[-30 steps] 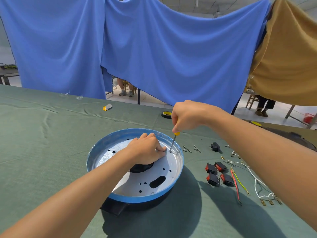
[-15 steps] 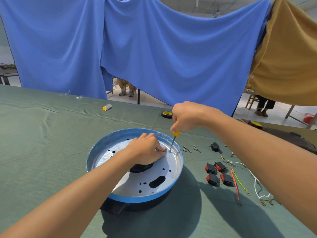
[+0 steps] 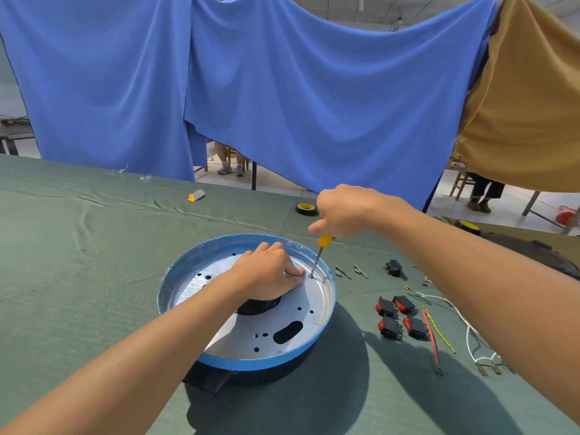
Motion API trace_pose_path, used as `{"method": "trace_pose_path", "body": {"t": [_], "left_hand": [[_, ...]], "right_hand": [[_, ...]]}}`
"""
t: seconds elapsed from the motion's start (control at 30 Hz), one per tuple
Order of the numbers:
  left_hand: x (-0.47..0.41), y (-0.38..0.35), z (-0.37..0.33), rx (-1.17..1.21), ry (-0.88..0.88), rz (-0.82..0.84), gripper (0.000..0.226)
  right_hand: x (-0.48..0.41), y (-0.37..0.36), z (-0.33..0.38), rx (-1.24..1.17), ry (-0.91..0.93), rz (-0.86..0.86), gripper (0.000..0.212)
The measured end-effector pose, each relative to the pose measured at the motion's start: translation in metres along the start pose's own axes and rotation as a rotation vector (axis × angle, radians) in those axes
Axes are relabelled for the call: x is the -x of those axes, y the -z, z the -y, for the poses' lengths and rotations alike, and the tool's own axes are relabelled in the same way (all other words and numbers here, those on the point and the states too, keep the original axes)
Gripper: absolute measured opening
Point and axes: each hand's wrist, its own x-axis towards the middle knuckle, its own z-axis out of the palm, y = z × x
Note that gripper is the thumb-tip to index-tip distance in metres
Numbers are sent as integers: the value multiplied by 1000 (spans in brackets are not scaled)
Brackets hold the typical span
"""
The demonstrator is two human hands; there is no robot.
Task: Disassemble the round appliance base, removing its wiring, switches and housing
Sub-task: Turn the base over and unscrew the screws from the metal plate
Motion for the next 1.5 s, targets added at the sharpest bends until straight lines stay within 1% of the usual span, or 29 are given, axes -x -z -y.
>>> {"method": "trace_pose_path", "body": {"t": [0.1, 0.17, 0.23, 0.3, 0.33, 0.37, 0.47, 0.57, 0.67, 0.73, 0.77, 0.83, 0.87, 0.93, 1.07, 1.1, 1.13, 1.2, 1.23, 1.3, 1.4, 1.43, 1.5], "left_hand": [[0, -1, -1, 14, 4, -3, 33], [1, -1, -1, 21, 10, -8, 32], [1, -1, -1, 24, 10, -11, 32], [1, -1, -1, 23, 10, -9, 33], [1, 0, -1, 23, 10, -8, 33], [1, 0, -1, 23, 9, -7, 33], [1, 0, -2, 24, 9, -2, 32], [1, 1, -2, 18, 7, -3, 32], [1, 0, -1, 19, 6, -4, 33], [1, 0, -1, 17, 6, -4, 33], [1, 0, -1, 19, 6, -5, 33], [1, 0, 0, 24, 3, -5, 33], [0, 0, 0, 22, 1, -4, 33], [0, 0, 0, 16, 1, -4, 33], [0, -1, 0, 10, 4, -6, 33], [0, -2, 0, 14, 7, -10, 33], [0, -2, 0, 20, 9, -13, 33], [0, -2, 0, 27, 8, -12, 32], [0, -2, 0, 26, 6, -10, 32], [0, -1, 0, 26, 8, -9, 32], [0, -1, -1, 23, 10, -4, 33], [0, -1, -1, 22, 9, -1, 33], [0, 0, -1, 21, 10, 0, 34]], "right_hand": [[2, 1, 1, -88, 32, 11, 13], [2, 0, 3, -138, 44, 34, 21], [0, -1, 4, -110, 33, 13, 27], [-1, -2, 2, -64, -24, -24, 45], [-1, -2, 2, -55, -47, -31, 48], [-1, -3, 1, -59, -45, -36, 45], [1, -3, 2, -154, -22, -38, 20], [3, -2, 2, -243, 7, -13, 32], [-1, -4, -1, -194, -13, -21, 37], [-2, -5, -1, -147, -63, -55, 49], [-3, -6, -1, -152, -64, -60, 49], [-3, -5, 0, -205, -49, -38, 34], [-2, -5, 1, -230, -41, -29, 30], [0, -3, 2, -248, -26, -10, 31], [0, 3, -1, -267, 10, 72, 21], [-1, 3, -1, -256, 8, 81, 25], [-1, 2, -1, -234, 5, 68, 33], [-2, -2, -1, -191, -31, -6, 54], [-2, -3, -1, -175, -61, -47, 57], [-2, -5, -1, -177, -94, -67, 49], [0, -4, 0, -196, -47, 0, 23], [1, -3, 1, -202, -29, 18, 19], [2, 0, 0, -207, -4, 46, 21]]}}
